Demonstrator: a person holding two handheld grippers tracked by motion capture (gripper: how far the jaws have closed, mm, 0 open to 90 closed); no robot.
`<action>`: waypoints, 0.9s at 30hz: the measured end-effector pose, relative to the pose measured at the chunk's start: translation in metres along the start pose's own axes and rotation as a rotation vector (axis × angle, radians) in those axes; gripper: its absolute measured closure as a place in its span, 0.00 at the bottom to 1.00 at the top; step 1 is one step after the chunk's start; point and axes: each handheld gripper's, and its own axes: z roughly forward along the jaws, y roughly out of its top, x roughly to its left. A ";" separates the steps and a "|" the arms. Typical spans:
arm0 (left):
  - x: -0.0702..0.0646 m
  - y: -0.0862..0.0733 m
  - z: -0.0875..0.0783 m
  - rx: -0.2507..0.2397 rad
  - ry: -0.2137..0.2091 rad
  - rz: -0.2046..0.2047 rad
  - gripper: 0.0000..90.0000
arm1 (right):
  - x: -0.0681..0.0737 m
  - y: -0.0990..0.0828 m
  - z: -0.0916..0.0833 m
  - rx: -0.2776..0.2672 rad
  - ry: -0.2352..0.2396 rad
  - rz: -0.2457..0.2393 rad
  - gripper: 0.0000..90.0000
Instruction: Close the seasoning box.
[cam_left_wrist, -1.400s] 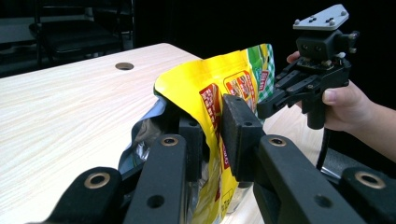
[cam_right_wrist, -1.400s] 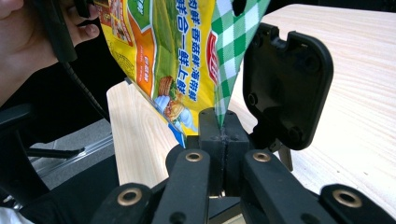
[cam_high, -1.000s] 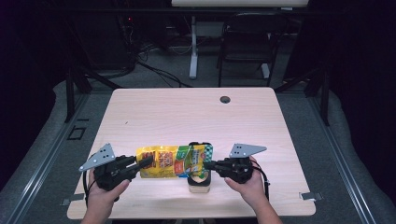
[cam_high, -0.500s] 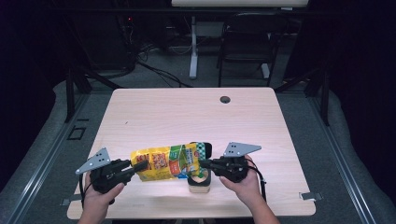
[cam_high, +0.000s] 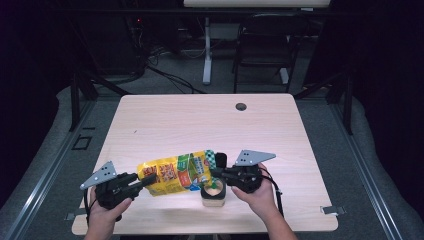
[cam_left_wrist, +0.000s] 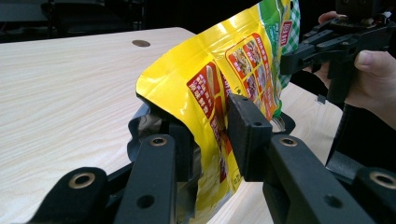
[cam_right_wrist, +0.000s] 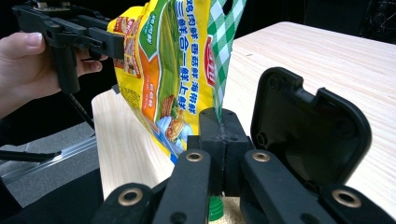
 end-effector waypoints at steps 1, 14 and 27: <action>0.001 0.000 0.000 0.003 -0.005 0.000 0.80 | 0.000 0.000 0.001 -0.004 0.001 0.004 1.00; 0.006 -0.007 -0.001 -0.003 0.003 -0.019 0.77 | 0.000 0.004 0.005 -0.013 0.013 0.012 1.00; 0.009 -0.009 -0.001 0.005 0.003 -0.025 0.76 | -0.004 0.007 0.003 -0.049 0.084 0.061 1.00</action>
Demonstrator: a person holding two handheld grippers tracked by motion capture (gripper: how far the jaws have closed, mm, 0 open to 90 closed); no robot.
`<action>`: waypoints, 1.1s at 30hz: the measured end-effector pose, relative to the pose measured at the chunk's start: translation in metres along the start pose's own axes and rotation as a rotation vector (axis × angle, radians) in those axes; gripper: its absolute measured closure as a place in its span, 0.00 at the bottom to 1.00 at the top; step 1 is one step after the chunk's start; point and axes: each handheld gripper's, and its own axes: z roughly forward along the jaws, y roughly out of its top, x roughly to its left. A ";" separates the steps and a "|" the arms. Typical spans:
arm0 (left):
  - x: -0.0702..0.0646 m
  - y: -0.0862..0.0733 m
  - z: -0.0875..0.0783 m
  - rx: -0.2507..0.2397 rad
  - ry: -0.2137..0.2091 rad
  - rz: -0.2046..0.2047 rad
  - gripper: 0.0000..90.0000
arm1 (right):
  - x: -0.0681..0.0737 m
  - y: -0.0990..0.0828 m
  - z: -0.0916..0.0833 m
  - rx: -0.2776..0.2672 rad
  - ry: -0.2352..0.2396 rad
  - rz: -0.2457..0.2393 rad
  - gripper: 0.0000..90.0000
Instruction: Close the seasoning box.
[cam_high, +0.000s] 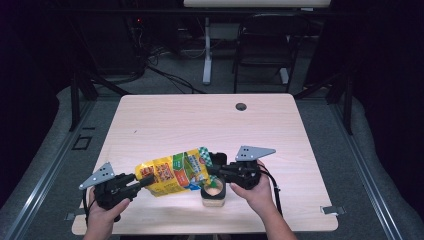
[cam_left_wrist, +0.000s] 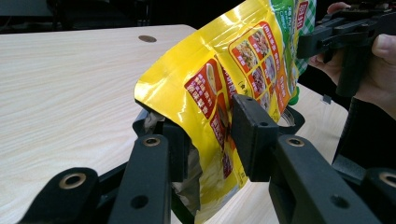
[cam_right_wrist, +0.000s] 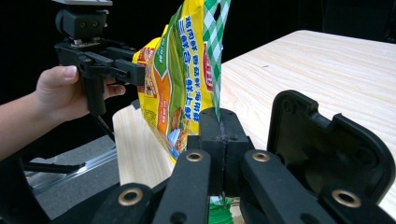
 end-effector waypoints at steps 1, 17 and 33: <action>0.000 -0.001 0.000 -0.002 0.002 -0.004 0.76 | -0.001 0.000 0.000 0.002 0.009 0.002 1.00; 0.004 -0.005 0.003 0.010 0.013 -0.016 0.76 | -0.011 -0.002 0.009 -0.032 0.087 0.085 1.00; 0.006 -0.007 0.006 0.036 0.005 -0.010 0.71 | -0.007 0.006 0.008 -0.039 0.067 0.063 1.00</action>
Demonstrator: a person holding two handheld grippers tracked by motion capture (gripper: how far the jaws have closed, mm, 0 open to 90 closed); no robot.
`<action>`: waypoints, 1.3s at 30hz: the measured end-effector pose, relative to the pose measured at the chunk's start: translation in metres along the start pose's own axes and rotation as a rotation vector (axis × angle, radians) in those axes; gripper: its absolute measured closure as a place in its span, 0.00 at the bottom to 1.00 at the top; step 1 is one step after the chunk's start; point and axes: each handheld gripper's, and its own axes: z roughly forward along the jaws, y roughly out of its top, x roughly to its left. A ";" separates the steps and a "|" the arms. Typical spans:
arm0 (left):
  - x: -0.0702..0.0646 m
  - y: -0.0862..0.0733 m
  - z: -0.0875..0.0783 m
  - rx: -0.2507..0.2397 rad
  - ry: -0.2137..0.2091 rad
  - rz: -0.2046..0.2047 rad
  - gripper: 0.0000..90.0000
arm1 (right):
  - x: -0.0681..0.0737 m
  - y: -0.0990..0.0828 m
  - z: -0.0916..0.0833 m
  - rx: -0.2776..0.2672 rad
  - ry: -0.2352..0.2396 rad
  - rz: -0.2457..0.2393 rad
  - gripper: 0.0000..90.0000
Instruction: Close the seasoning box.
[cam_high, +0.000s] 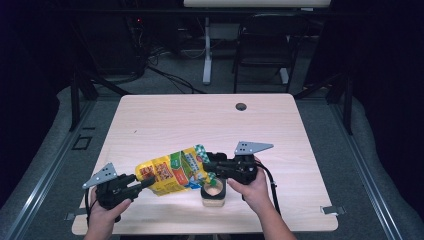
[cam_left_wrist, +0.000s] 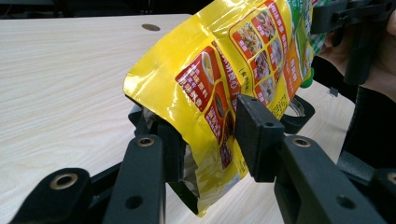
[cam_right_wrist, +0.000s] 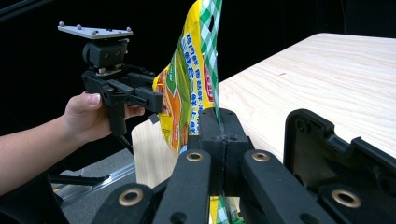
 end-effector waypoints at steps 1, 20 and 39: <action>0.000 0.000 0.001 0.001 0.003 -0.002 0.71 | 0.000 0.000 0.000 -0.001 0.000 0.000 1.00; 0.002 -0.004 0.005 0.011 0.014 -0.014 0.65 | 0.006 0.005 -0.009 -0.002 0.000 -0.043 1.00; 0.011 -0.008 -0.004 0.012 0.058 -0.022 0.63 | 0.012 0.009 -0.010 0.021 -0.062 -0.092 1.00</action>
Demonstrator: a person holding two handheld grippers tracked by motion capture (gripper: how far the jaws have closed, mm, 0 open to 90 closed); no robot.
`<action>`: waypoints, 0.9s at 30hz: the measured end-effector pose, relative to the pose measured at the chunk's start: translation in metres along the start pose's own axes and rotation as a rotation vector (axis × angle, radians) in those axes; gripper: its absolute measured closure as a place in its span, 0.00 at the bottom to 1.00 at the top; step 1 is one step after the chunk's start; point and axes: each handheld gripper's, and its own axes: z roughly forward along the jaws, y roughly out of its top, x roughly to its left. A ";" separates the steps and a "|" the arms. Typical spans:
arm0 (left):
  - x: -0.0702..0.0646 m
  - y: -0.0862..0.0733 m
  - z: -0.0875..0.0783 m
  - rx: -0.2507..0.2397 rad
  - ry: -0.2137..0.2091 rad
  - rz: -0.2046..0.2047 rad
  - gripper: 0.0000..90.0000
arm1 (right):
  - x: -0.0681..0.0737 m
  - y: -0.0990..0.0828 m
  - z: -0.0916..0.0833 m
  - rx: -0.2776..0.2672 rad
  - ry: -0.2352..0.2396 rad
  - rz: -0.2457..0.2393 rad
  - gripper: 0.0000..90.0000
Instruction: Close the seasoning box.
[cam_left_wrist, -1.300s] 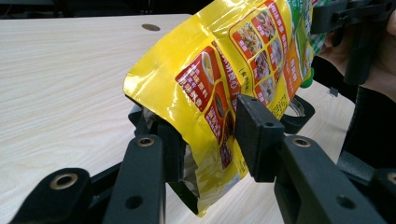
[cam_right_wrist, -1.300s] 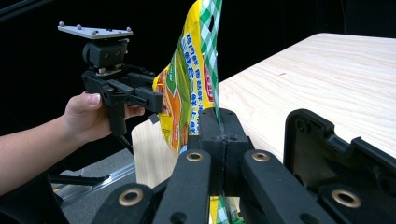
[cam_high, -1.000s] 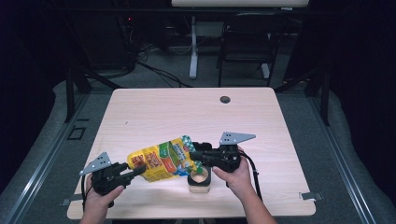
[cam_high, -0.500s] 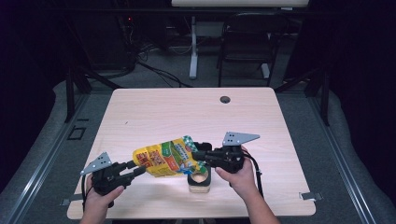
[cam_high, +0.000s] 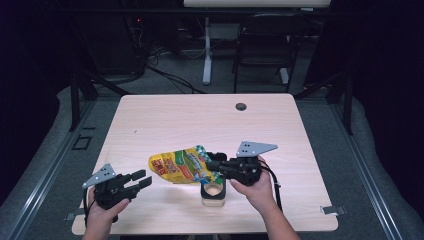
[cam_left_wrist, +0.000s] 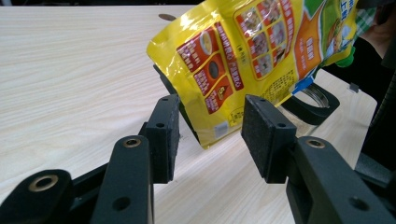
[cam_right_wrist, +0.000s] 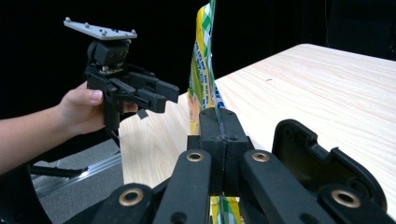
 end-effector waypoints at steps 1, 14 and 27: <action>0.000 0.000 -0.001 0.001 0.005 0.000 0.63 | 0.000 0.000 0.001 0.008 -0.008 -0.004 1.00; 0.001 0.002 -0.007 -0.014 0.024 0.014 0.63 | 0.008 0.006 0.009 0.053 -0.016 -0.036 1.00; 0.002 0.003 -0.011 -0.026 0.028 0.017 0.63 | 0.017 0.015 0.023 0.127 -0.014 -0.070 1.00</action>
